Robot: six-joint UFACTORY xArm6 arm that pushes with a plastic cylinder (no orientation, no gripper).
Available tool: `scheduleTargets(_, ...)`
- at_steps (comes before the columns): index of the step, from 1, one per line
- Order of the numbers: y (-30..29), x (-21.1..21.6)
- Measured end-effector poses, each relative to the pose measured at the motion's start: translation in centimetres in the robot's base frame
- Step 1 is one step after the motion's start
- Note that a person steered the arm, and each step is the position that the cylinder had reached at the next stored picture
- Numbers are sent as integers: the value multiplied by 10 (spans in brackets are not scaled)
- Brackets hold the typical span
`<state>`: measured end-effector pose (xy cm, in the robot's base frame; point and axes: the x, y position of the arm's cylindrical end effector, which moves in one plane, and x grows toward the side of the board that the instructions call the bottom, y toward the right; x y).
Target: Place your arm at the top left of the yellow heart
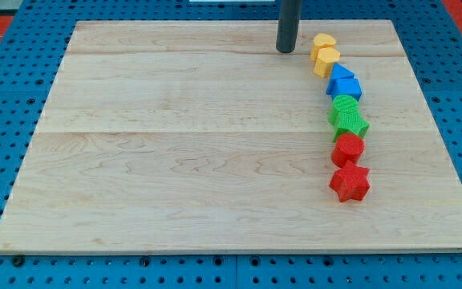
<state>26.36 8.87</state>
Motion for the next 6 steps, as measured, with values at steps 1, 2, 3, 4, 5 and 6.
scheduleTargets(1,0,0)
scheduleTargets(2,0,0)
scheduleTargets(3,0,0)
scheduleTargets(4,-3,-15)
scheduleTargets(5,-12,-29)
scheduleTargets(6,40,-32)
